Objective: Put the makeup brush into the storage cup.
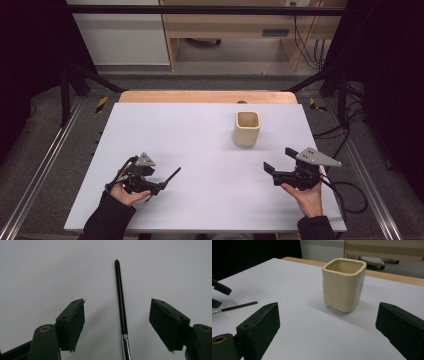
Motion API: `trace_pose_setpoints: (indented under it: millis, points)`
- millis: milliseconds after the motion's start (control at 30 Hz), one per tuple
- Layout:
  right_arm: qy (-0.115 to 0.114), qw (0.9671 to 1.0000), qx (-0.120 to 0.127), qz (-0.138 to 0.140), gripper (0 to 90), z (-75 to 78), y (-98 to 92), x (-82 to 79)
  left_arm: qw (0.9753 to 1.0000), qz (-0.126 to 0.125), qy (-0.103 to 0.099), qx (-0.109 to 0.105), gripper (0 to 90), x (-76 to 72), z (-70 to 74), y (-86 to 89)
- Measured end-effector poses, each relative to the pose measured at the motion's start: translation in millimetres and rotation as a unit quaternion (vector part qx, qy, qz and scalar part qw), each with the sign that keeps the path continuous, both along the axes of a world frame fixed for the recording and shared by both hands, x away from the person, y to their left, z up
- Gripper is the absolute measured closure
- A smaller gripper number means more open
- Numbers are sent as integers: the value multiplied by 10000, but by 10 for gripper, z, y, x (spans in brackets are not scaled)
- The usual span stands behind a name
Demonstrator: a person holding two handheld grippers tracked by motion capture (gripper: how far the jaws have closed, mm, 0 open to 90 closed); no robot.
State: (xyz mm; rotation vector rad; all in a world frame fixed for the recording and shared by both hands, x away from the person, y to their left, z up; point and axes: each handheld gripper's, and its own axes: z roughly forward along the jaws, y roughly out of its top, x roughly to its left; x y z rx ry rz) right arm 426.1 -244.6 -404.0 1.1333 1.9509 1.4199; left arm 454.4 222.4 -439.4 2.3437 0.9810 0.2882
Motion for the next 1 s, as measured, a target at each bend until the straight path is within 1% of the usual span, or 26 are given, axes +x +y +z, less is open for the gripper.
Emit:
trace_pose_setpoints:
  millis: [33, 67, 100, 267, 300, 367, 433, 467, 500, 533, 567, 600, 633, 667, 733, 767, 833, 900, 1000]
  points:
    - [6, 10000, 2, 9, 58, 0, 2, 0, 10000, -18, 53, 29, 263, 8, 9, -3]
    - [-1, 10000, -12, 4, 58, -2, 2, 2, 10000, -30, 53, 60, 255, 20, 12, -7]
    - [21, 10000, -3, -13, 58, -1, 7, 5, 9999, -38, 98, 109, 233, 35, 17, -13]
    - [12, 10000, -7, -15, 58, -1, 7, 7, 9987, -202, 229, 397, 225, 74, 13, -86]
    - [22, 10000, -7, -20, 58, 1, 8, 6, 9981, -262, 294, 476, 235, 84, 7, -105]
    - [7, 10000, 7, -16, 58, 7, 3, 4, 9972, -303, 388, 566, 260, 105, -11, -144]
    - [-2, 10000, -11, -16, 58, 7, 0, 5, 9965, -343, 415, 647, 272, 118, -34, -183]
    - [3, 10000, -6, -21, 58, 10, -1, 3, 9958, -377, 459, 699, 292, 124, -45, -206]
    - [-6, 10000, -3, -22, 58, 11, -2, 2, 9955, -386, 455, 734, 347, 125, -56, -220]
    - [-6, 10000, -3, -22, 58, 11, -2, 2, 9951, -398, 472, 770, 347, 126, -64, -231]
    - [0, 10000, -9, -16, 58, 11, -2, 2, 9947, -424, 502, 797, 394, 129, -70, -236]
    - [0, 10000, -9, -16, 58, 11, -2, 2, 9944, -437, 516, 812, 394, 130, -76, -237]
    - [4, 10000, -54, 3, 57, 4, 0, 7, 9942, -442, 533, 819, 436, 131, -81, -237]
    - [4, 10000, -54, 3, 57, 4, 0, 7, 9941, -448, 543, 829, 436, 132, -83, -235]
    - [14, 10000, -85, 29, 56, -3, 6, 11, 9939, -457, 566, 827, 474, 134, -85, -232]
    - [18, 10000, -95, 22, 56, -8, 14, 13, 9938, -472, 562, 834, 508, 134, -85, -232]
    - [23, 9999, -95, 28, 56, -9, 16, 13, 9936, -486, 551, 855, 526, 133, -92, -237]
    - [26, 9999, -105, 21, 56, -9, 15, 14, 9928, -517, 611, 887, 571, 139, -104, -248]
    - [22, 9999, -96, 29, 56, -7, 13, 14, 9927, -521, 617, 891, 602, 147, -107, -259]
